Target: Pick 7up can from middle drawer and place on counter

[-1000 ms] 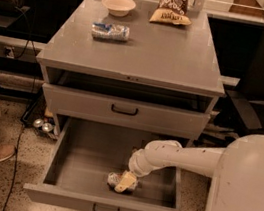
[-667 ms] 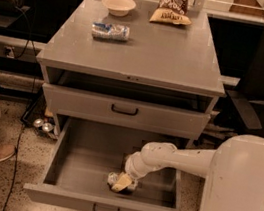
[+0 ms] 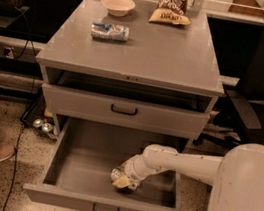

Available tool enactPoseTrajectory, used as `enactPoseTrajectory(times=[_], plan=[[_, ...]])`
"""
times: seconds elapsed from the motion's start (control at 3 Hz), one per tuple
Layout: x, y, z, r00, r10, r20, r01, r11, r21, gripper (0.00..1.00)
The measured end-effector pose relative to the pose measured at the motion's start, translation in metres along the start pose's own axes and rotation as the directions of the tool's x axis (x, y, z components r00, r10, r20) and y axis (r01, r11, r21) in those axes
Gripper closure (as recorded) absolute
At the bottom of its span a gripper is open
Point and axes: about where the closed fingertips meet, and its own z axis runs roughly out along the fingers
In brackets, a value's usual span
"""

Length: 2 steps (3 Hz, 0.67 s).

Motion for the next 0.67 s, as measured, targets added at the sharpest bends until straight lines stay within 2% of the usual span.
enactPoseTrajectory(times=[0.33,0.67], plan=[[-0.017,0.017,-0.051,0.995,-0.064,0.071,0.064,0.9979,0.009,0.96],[-0.033,0.026,-0.177,0.982,-0.165,0.094,0.156,0.9825,0.102,1.00]])
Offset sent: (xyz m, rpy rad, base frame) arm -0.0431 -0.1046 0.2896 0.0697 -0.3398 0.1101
